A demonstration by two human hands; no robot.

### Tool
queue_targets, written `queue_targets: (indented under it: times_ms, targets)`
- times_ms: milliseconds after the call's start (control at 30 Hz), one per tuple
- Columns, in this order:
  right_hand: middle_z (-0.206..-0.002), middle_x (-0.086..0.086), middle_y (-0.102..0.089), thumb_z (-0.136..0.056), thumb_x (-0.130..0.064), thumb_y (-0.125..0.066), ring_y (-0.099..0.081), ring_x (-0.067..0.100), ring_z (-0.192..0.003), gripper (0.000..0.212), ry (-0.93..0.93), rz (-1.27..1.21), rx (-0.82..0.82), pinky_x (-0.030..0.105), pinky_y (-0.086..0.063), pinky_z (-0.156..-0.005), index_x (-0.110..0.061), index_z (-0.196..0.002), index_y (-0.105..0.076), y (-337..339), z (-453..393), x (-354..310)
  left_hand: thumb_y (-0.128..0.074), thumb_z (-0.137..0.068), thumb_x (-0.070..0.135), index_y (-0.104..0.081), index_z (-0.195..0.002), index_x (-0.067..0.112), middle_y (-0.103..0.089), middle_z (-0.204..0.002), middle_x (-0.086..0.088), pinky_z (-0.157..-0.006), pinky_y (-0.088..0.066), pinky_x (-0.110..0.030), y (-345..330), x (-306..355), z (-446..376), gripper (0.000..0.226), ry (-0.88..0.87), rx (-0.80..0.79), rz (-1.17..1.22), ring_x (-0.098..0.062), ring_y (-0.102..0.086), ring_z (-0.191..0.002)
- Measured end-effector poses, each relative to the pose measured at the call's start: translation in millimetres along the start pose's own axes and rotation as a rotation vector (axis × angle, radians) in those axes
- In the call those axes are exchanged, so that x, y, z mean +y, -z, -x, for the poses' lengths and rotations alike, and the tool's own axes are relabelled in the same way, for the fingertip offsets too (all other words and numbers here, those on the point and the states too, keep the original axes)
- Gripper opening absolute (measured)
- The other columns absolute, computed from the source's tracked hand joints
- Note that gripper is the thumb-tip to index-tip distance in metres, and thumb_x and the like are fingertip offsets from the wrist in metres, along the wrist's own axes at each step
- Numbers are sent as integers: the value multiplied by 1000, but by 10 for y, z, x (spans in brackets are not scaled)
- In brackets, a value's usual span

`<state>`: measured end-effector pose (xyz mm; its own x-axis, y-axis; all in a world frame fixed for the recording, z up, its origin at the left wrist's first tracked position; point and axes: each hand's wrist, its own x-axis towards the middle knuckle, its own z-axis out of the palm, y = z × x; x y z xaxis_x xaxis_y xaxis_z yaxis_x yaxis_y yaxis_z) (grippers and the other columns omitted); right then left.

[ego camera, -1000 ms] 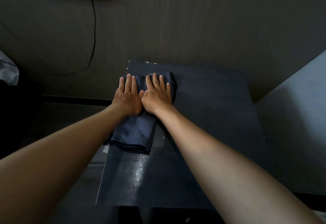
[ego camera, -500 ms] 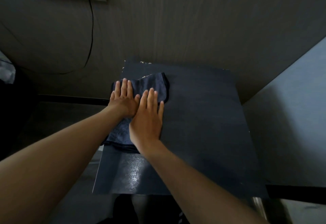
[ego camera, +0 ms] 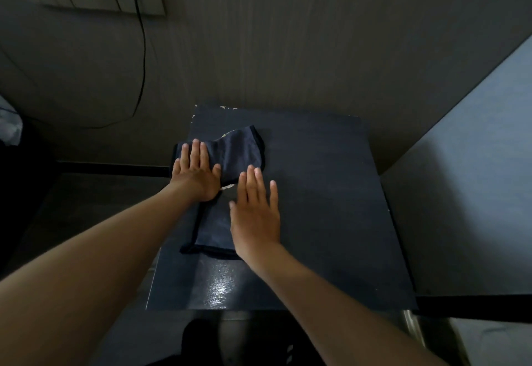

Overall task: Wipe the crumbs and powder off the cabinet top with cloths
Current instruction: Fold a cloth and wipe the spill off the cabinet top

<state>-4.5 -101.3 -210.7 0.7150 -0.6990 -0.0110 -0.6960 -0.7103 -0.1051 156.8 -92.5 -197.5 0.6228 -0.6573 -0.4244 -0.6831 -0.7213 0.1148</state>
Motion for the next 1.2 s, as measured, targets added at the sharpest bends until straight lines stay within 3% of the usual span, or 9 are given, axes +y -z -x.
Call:
queue_targets:
  times_ms: [133,367,467,567,733,867,1033,1200]
  targets:
    - [-164,8,-2,-100,-40,-19,6,21,-151,63,89,52,34,49,3,-120,-11,-156,-16,43,86,428,-13,-103,46,20,-153,11,29,-160,-3,-123,5,-43,-2,5,12,69,-1,9,-1,-24,26,-148]
    - [-164,7,-5,-101,-41,-24,2,20,-151,60,191,131,16,51,-6,-120,-15,-156,-19,189,125,949,-14,-103,44,15,-154,9,24,-162,-6,-123,4,-44,-47,25,21,69,-33,89,13,-26,22,-149]
    - [-165,4,-3,-103,-33,-30,5,17,-151,57,241,37,40,51,-2,-120,-16,-156,-18,276,53,954,-15,-104,44,13,-155,8,22,-163,-7,-123,4,-44,-65,27,30,69,-54,112,11,-28,21,-149]
    - [-165,0,-5,-103,-31,-27,5,13,-150,55,146,-155,84,48,3,-121,-16,-155,-20,352,-172,786,-14,-104,44,13,-155,7,22,-163,-8,-123,4,-45,-68,14,30,69,-67,122,-1,-28,21,-149]
    - [-164,5,-3,-101,-23,-35,2,18,-151,58,59,-217,77,49,-3,-120,-13,-155,-18,395,-528,336,-15,-104,44,14,-155,8,23,-162,-8,-123,5,-44,-95,-11,64,69,-98,107,-15,-27,22,-149]
    - [-164,10,2,-96,-26,-43,4,23,-151,72,23,-245,70,49,-3,-121,-9,-156,-7,292,-212,-33,-16,-104,43,13,-155,7,21,-163,-8,-123,4,-43,-118,-82,87,69,-118,124,-18,-27,21,-149]
    - [-163,6,16,-99,-22,-40,16,20,-149,76,26,-175,15,45,-1,-122,-16,-156,9,43,135,148,-16,-104,43,9,-156,6,18,-164,-9,-123,1,-44,-175,-122,187,68,-202,172,-63,-28,17,-150]
    - [-164,5,11,-90,-9,-46,12,23,-150,85,48,-127,15,46,0,-121,-16,-157,5,91,176,313,-17,-104,42,7,-156,6,15,-164,-9,-123,0,-43,-248,-217,371,68,-256,192,-94,-27,15,-151]
